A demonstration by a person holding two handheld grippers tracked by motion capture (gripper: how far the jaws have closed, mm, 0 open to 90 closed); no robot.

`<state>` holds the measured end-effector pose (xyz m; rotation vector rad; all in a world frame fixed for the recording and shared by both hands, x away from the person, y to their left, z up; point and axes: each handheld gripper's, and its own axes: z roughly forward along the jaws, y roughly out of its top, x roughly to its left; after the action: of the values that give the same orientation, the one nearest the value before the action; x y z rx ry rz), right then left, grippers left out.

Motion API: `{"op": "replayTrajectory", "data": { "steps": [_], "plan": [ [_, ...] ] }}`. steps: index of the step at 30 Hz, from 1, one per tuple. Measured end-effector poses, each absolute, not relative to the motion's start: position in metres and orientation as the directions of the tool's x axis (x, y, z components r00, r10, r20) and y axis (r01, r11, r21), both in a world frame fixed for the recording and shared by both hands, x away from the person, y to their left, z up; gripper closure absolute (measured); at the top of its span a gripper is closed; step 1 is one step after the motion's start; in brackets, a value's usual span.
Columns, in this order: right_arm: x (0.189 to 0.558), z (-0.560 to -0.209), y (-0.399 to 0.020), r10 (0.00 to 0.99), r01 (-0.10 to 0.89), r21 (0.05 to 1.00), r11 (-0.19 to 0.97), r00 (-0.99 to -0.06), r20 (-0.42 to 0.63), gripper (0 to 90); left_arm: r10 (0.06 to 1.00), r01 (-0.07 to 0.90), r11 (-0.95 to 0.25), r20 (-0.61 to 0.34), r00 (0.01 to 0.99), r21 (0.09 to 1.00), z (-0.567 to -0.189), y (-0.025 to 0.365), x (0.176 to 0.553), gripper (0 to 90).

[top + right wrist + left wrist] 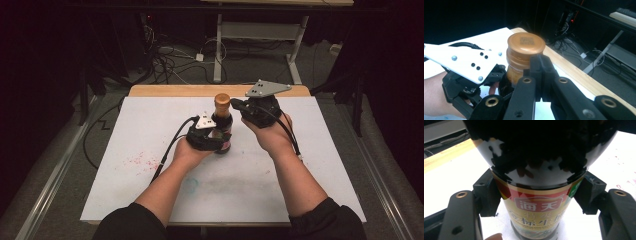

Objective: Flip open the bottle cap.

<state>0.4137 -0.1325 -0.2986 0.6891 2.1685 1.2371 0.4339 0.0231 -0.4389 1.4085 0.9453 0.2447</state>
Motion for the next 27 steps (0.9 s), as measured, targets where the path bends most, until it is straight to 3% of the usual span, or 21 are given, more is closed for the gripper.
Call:
{"op": "replayTrajectory", "data": {
  "steps": [26, 27],
  "plan": [
    [0.409, -0.298, -0.129, 0.65, 0.156, 0.873, 0.462, -0.729, -0.214, 90.0, 0.676, 0.369, 0.188, -0.393, 0.624, 0.91, -0.439, 0.02, 0.435, 29.7],
    [0.41, -0.298, -0.131, 0.656, 0.16, 0.874, 0.459, -0.725, -0.211, 90.0, 0.667, 0.368, 0.307, -0.474, 0.574, 0.878, -0.438, 0.013, 0.434, 29.7]
  ]
}}
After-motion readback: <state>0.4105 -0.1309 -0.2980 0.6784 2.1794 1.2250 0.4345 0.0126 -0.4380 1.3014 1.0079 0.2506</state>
